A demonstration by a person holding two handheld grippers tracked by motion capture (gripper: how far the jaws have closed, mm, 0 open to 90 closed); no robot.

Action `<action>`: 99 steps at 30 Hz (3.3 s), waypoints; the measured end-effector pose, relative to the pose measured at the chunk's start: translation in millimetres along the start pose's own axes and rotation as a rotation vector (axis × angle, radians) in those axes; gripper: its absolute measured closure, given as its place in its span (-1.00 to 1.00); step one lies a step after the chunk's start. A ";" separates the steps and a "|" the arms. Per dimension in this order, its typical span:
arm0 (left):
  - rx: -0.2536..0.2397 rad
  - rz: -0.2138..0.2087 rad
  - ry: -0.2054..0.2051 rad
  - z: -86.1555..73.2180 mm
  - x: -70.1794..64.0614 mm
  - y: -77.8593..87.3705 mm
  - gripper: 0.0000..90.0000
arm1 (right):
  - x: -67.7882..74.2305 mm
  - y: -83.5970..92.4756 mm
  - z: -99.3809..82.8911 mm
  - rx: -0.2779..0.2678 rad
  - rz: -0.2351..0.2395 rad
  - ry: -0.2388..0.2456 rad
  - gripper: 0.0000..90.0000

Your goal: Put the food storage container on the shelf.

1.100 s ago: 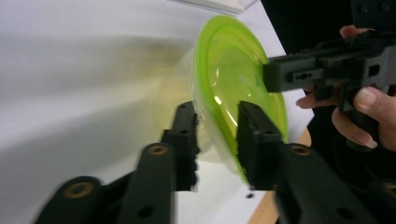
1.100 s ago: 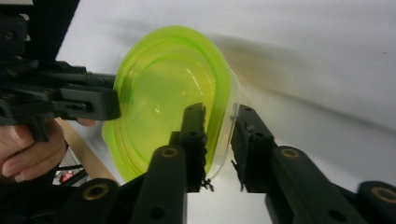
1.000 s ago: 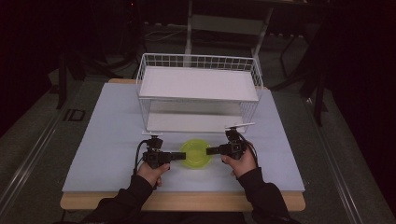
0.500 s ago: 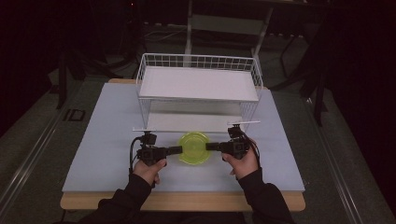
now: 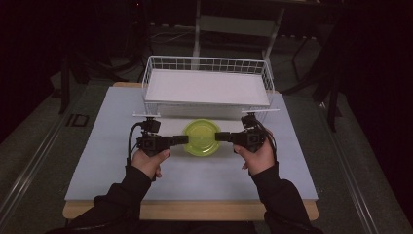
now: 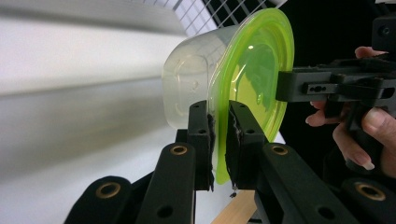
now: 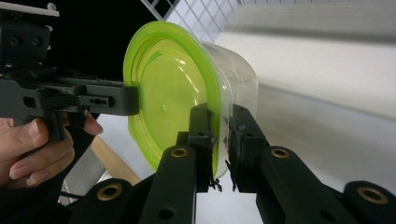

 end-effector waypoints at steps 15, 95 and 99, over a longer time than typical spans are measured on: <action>-0.088 0.003 -0.039 68.5 -30.7 8.2 0.81 | -5.3 18.8 73.1 -0.073 -0.022 -0.013 0.80; -0.292 -0.036 -0.387 8.7 6.2 14.9 -0.96 | -48.6 -16.9 108.9 -0.077 -0.143 0.026 1.00; -0.297 -0.036 -0.395 0.8 12.3 16.4 -0.96 | -51.5 -20.5 112.7 -0.082 -0.142 0.016 1.00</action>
Point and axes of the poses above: each handheld gripper's, and its own axes: y roughly backward along the jaws, z roughly out of its top, x roughly to its left, the point moved 9 cm from there along -y, roughly forward along the jaws, and after that the axes turned 10 degrees about y, right-handed, at the moved point
